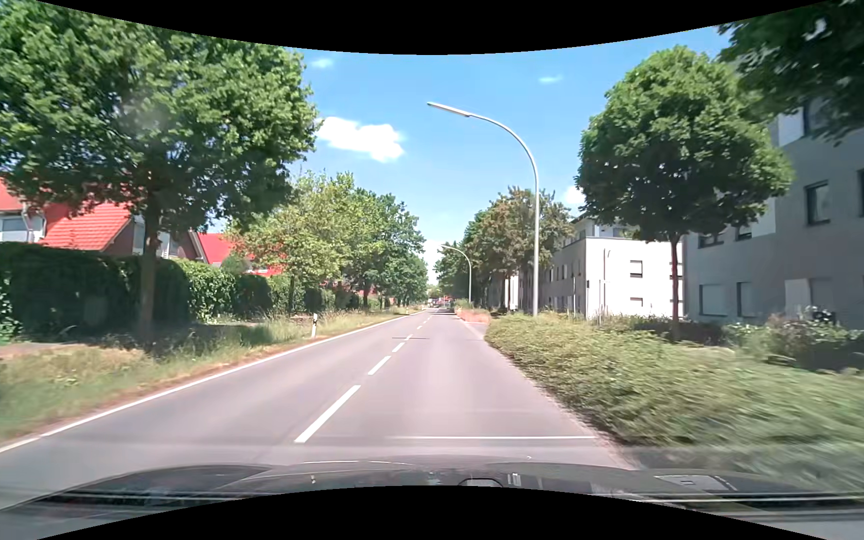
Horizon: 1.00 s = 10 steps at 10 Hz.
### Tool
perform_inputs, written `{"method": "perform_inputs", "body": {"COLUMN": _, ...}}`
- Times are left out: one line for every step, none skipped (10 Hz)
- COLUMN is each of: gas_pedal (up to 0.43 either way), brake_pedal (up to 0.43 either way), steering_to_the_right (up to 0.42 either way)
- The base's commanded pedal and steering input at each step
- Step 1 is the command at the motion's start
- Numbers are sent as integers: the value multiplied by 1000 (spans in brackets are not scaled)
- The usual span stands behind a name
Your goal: Follow the waypoints while adhering to traffic rules and regulations
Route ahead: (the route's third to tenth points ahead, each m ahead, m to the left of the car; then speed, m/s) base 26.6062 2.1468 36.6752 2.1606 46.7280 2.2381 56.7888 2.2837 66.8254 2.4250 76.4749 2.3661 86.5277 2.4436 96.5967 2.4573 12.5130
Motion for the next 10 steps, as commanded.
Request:
{"method": "perform_inputs", "body": {"gas_pedal": 209, "brake_pedal": 0, "steering_to_the_right": -1}}
{"method": "perform_inputs", "body": {"gas_pedal": 197, "brake_pedal": 0, "steering_to_the_right": -1}}
{"method": "perform_inputs", "body": {"gas_pedal": 197, "brake_pedal": 0, "steering_to_the_right": -1}}
{"method": "perform_inputs", "body": {"gas_pedal": 197, "brake_pedal": 0, "steering_to_the_right": -1}}
{"method": "perform_inputs", "body": {"gas_pedal": 197, "brake_pedal": 0, "steering_to_the_right": -1}}
{"method": "perform_inputs", "body": {"gas_pedal": 197, "brake_pedal": 0, "steering_to_the_right": 1}}
{"method": "perform_inputs", "body": {"gas_pedal": 197, "brake_pedal": 0, "steering_to_the_right": 1}}
{"method": "perform_inputs", "body": {"gas_pedal": 197, "brake_pedal": 0, "steering_to_the_right": 1}}
{"method": "perform_inputs", "body": {"gas_pedal": 197, "brake_pedal": 0, "steering_to_the_right": 1}}
{"method": "perform_inputs", "body": {"gas_pedal": 197, "brake_pedal": 0, "steering_to_the_right": 1}}
